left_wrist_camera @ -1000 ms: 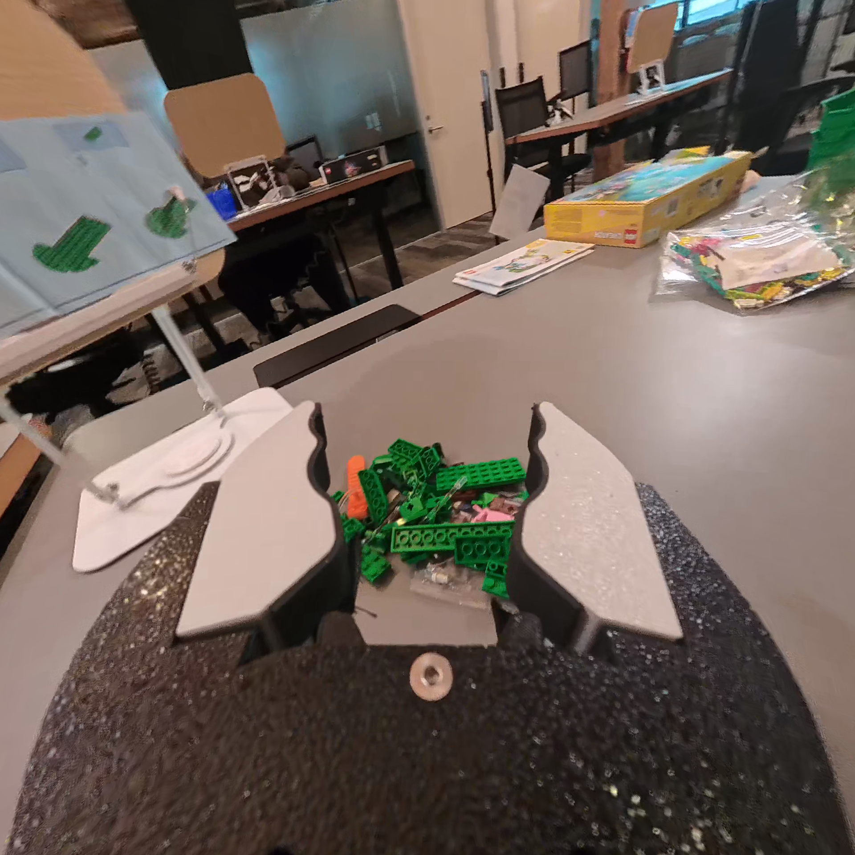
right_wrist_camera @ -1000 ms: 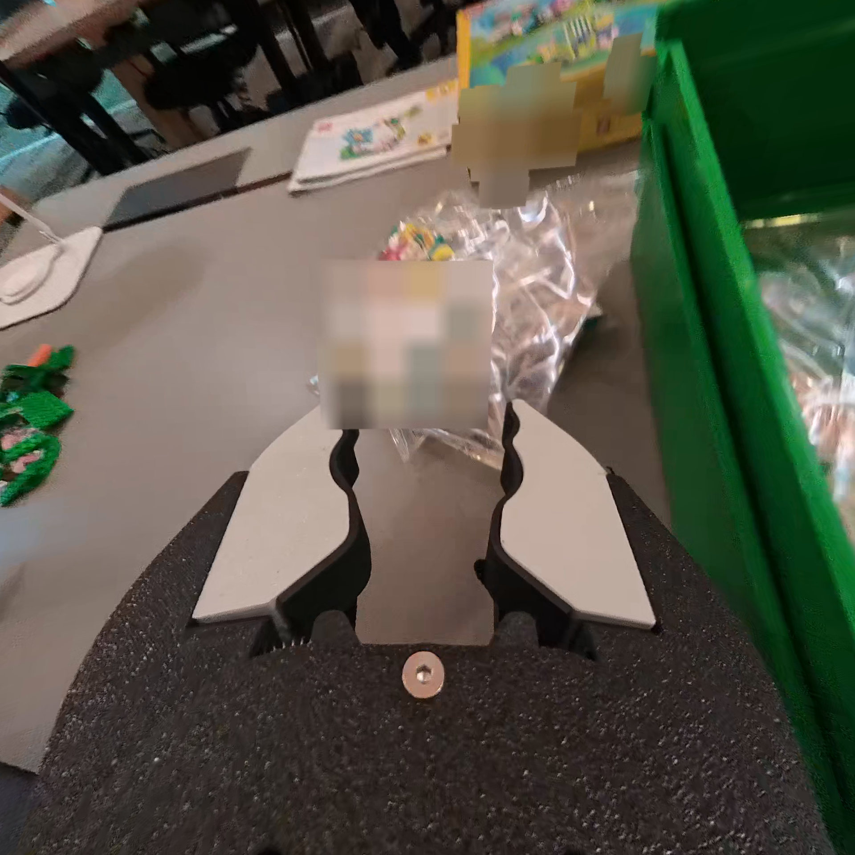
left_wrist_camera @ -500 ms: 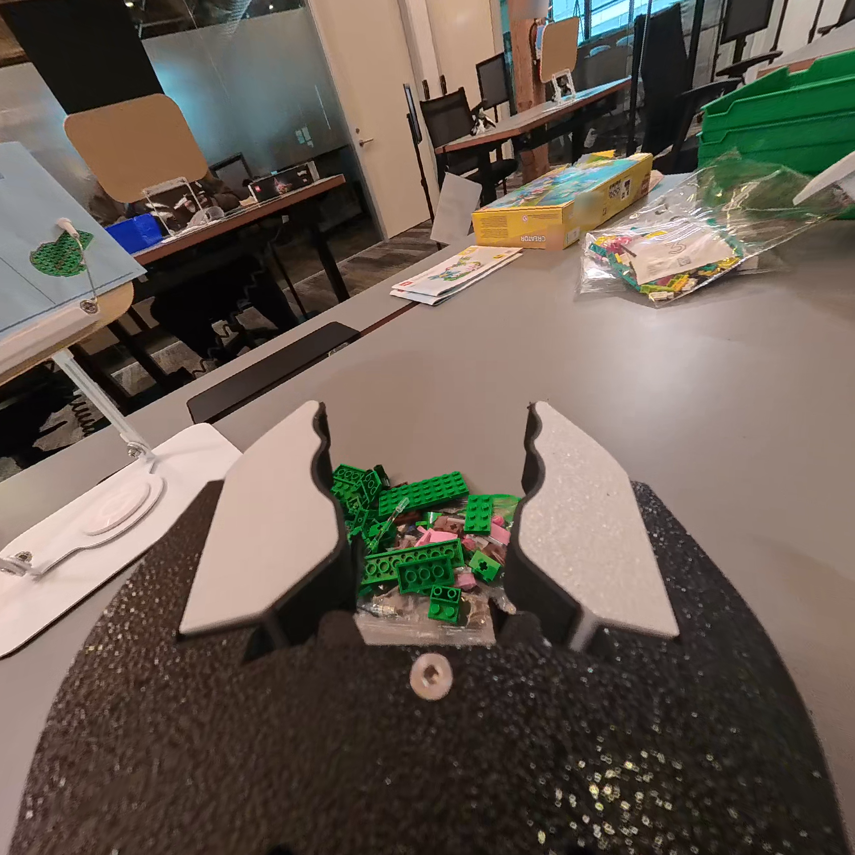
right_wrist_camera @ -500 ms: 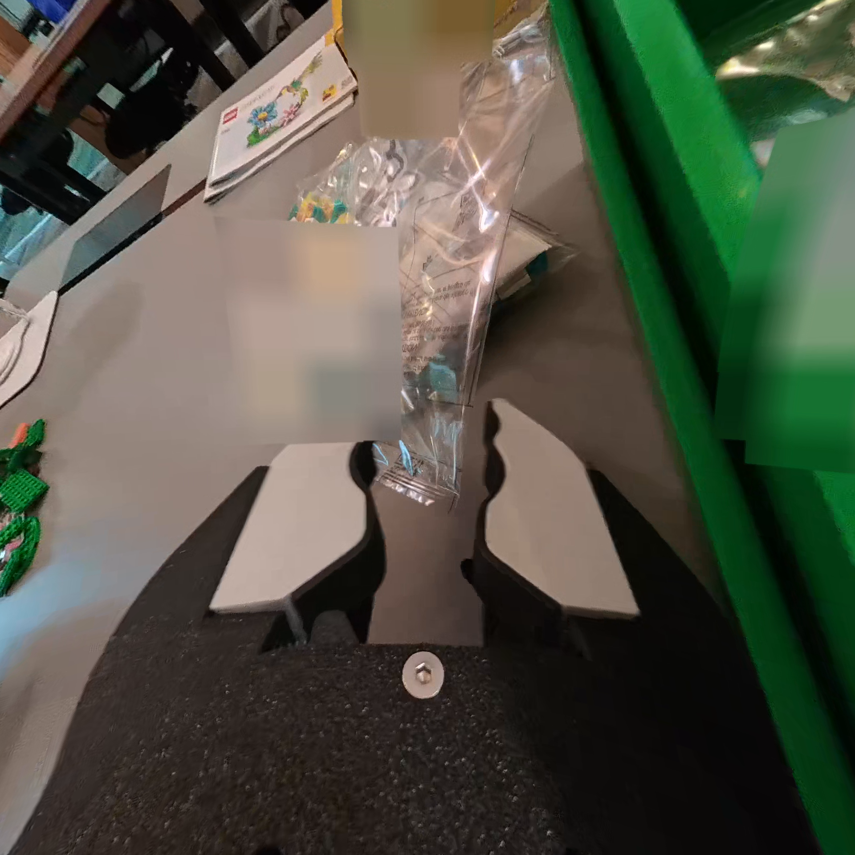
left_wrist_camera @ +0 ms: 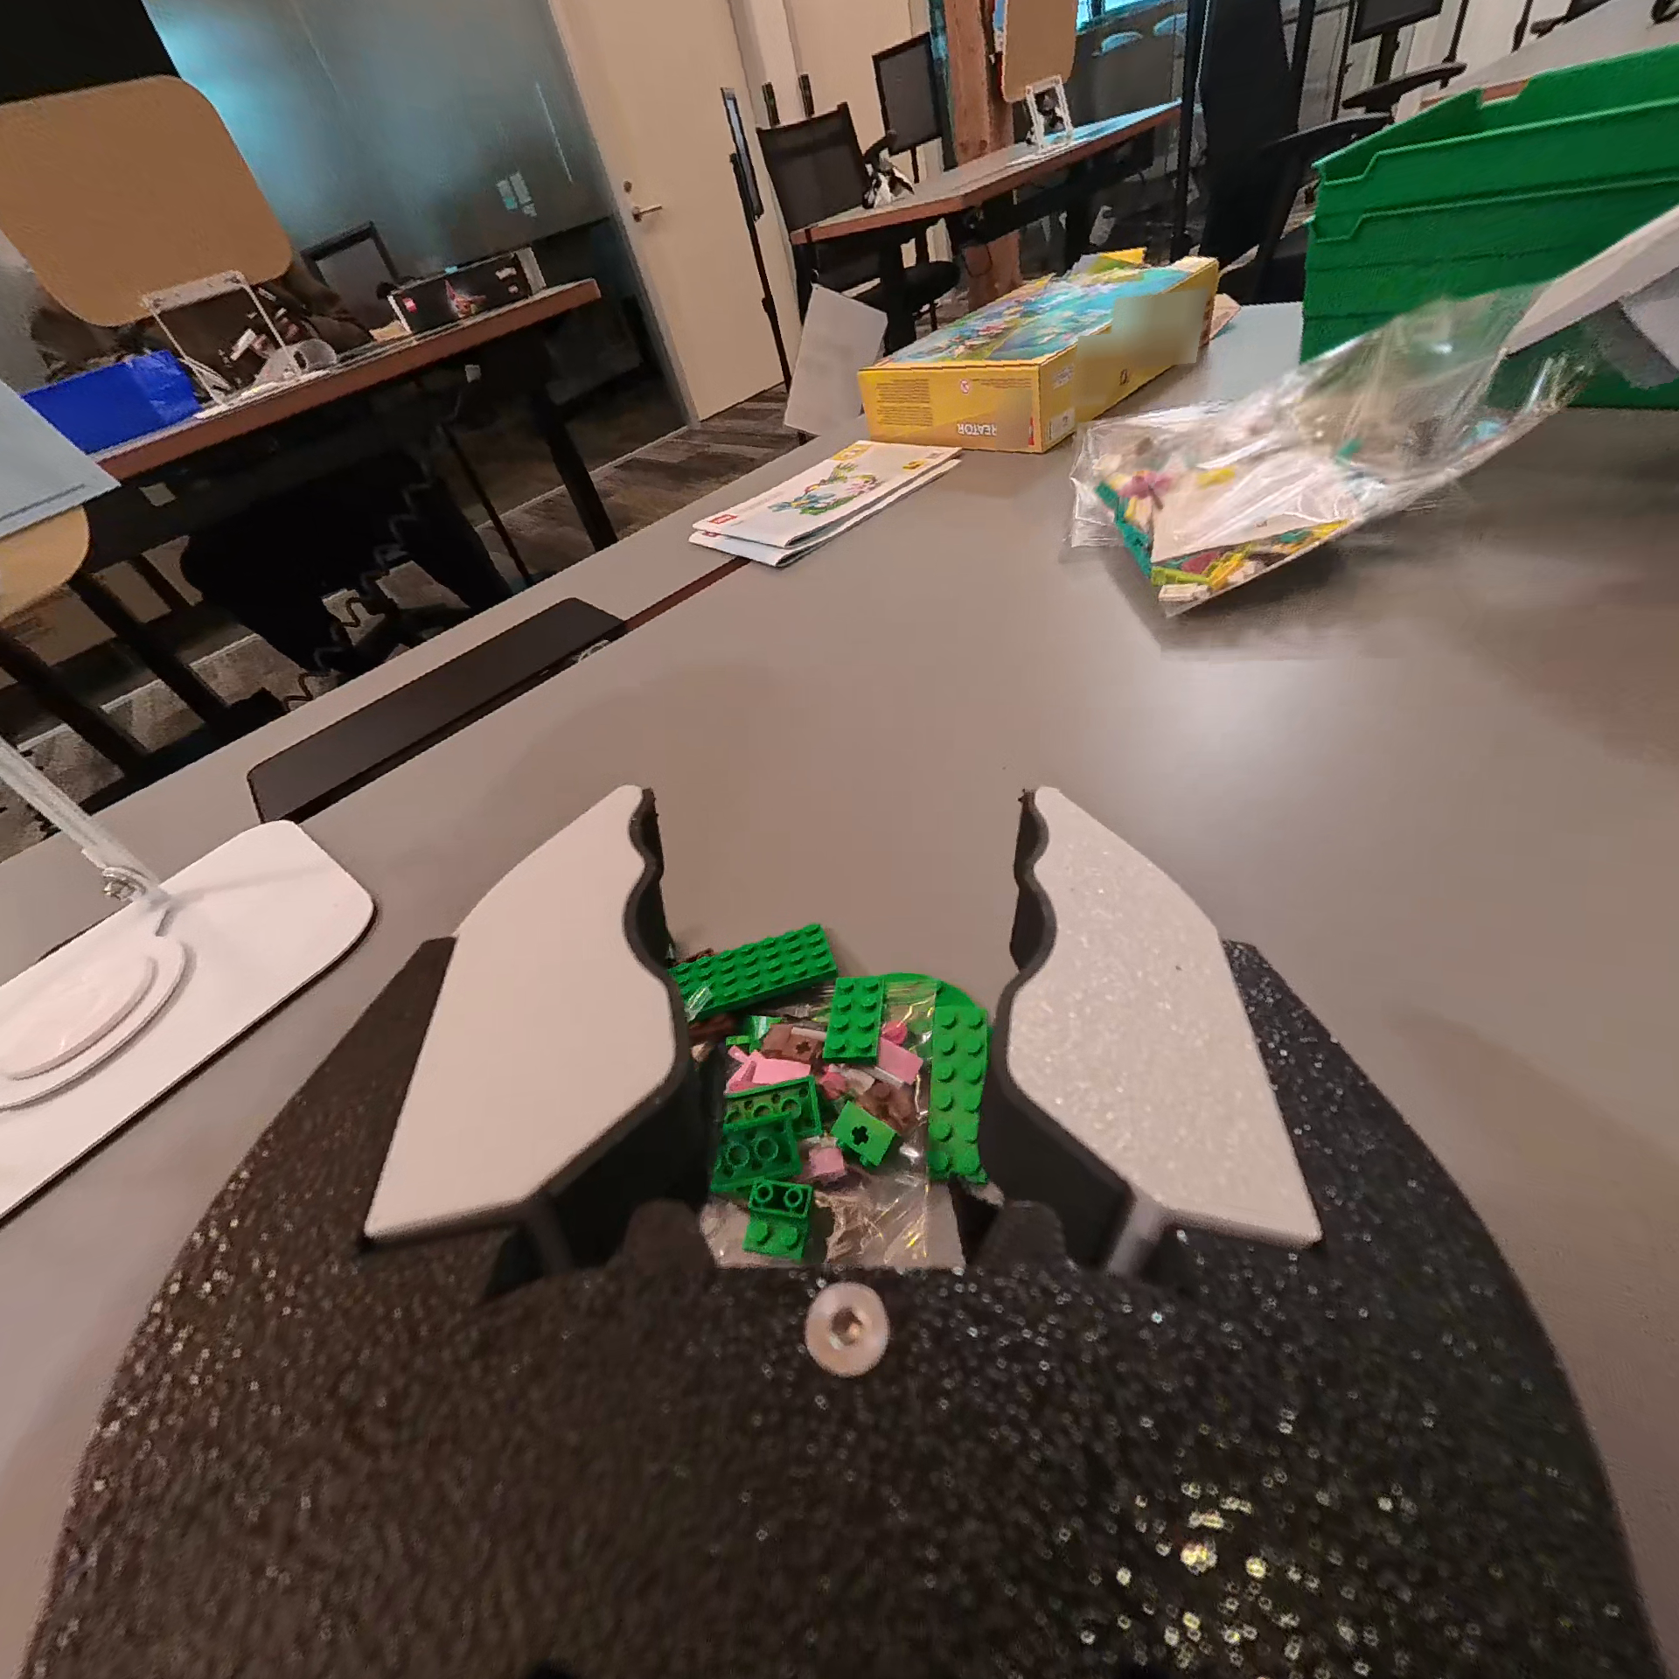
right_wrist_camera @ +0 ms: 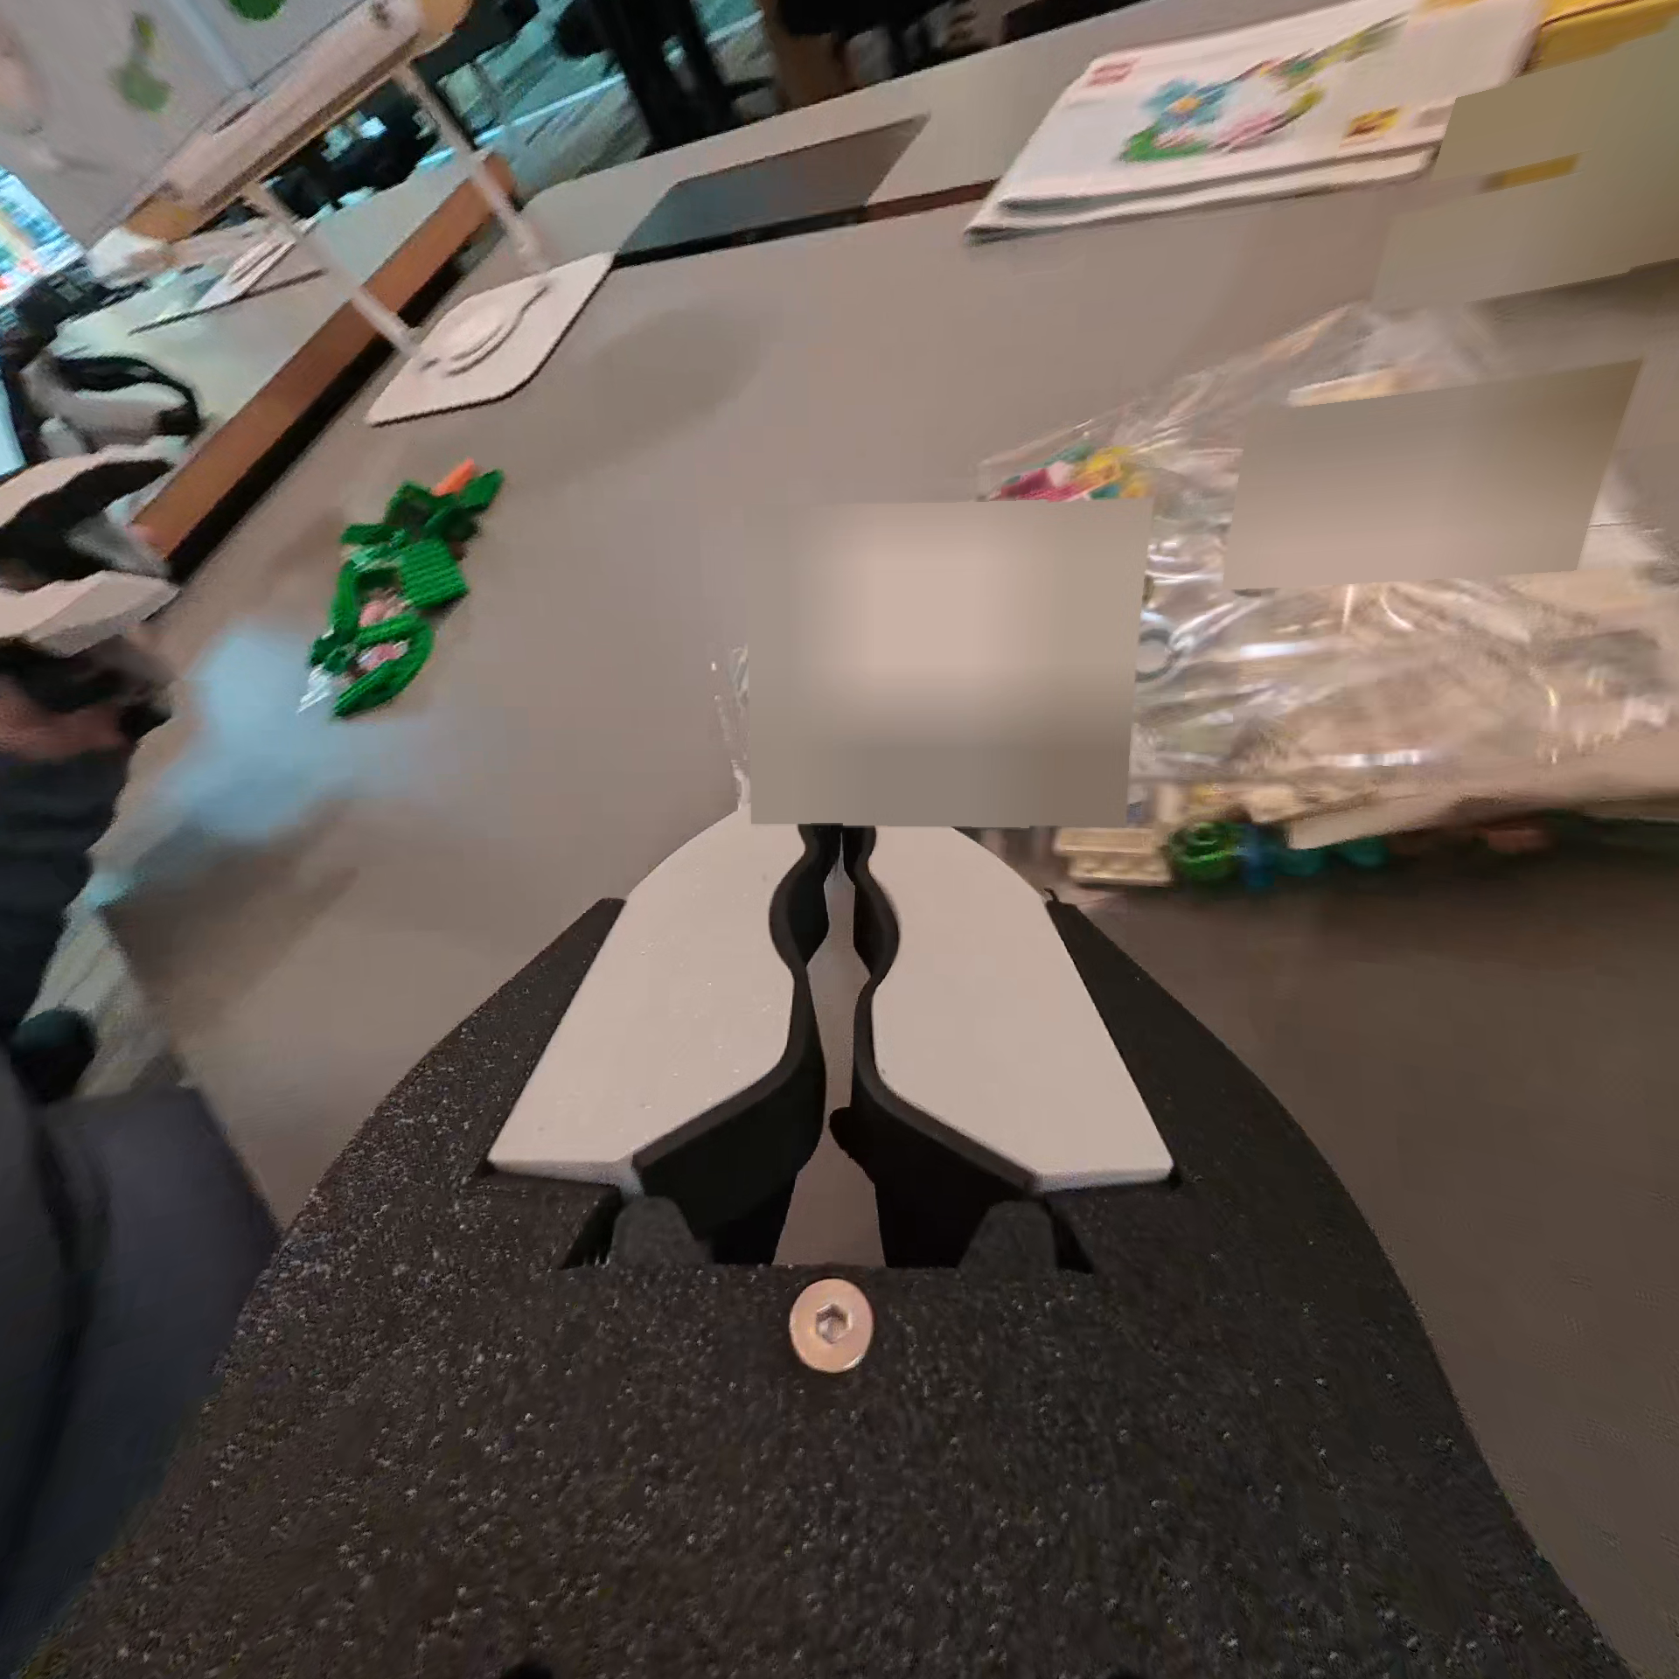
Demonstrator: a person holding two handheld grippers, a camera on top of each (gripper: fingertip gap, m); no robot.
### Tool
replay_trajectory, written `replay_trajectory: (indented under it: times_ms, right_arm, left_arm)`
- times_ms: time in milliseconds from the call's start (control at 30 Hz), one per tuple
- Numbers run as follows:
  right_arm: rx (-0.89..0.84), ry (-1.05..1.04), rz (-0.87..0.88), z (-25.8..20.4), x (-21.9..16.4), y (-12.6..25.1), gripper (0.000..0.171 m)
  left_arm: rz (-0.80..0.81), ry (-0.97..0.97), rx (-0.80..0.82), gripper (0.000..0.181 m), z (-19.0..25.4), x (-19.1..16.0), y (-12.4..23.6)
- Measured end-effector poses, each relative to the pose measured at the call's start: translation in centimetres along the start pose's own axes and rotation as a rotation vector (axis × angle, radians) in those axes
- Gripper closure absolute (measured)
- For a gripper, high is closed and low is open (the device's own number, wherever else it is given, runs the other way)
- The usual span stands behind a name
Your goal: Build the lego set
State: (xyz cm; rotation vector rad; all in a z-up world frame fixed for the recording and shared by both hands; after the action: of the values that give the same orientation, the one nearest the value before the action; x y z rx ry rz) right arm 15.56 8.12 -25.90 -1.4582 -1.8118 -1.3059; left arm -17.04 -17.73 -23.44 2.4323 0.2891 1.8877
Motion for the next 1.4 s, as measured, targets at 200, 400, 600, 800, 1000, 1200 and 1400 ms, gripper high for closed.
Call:
replay_trajectory:
  times_ms: [200,400,600,800,1000,1200,1400]
  right_arm:
    - [0.298,-0.029,-0.131,-4.0,-1.8,-1.6,0.171]
    - [0.445,0.009,-0.335,-6.8,-4.0,-1.6,0.171]
    - [0.136,0.027,-0.421,-4.9,-3.5,2.5,0.132]
    - [-0.060,-0.020,-0.447,-0.6,-2.1,2.5,0.131]
    - [0.033,-0.217,-0.565,1.9,-4.2,-0.4,0.127]
    - [0.081,-0.238,-0.521,2.0,-4.5,-2.2,0.139]
    - [0.124,-0.262,-0.420,1.7,-3.5,-2.6,0.168]
  left_arm:
    - [-0.002,0.013,-0.004,0.108,0.3,0.2,-0.2]
    - [-0.010,0.023,-0.015,0.107,0.5,-0.1,-0.5]
    - [-0.020,0.032,-0.034,0.106,0.6,-0.2,-0.6]
    - [-0.029,0.024,-0.060,0.106,1.1,-0.4,-0.9]
    - [-0.037,-0.002,-0.062,0.106,1.3,-0.4,-0.6]
    - [-0.024,0.018,-0.040,0.106,0.4,0.0,-0.2]
    - [-0.026,0.024,-0.015,0.106,-0.5,0.0,0.1]
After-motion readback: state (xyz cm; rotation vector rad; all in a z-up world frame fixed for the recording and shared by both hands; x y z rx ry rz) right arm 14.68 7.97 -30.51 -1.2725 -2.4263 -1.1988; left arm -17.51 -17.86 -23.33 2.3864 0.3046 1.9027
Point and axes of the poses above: each gripper's, where its closed fingertips meet, y back along the fingers, x out of its top, z = x × y across the jaws, the point moved 4 cm from there along y, back along the fingers, and after that the axes turned 8 degrees about x, right-handed, at the moved point
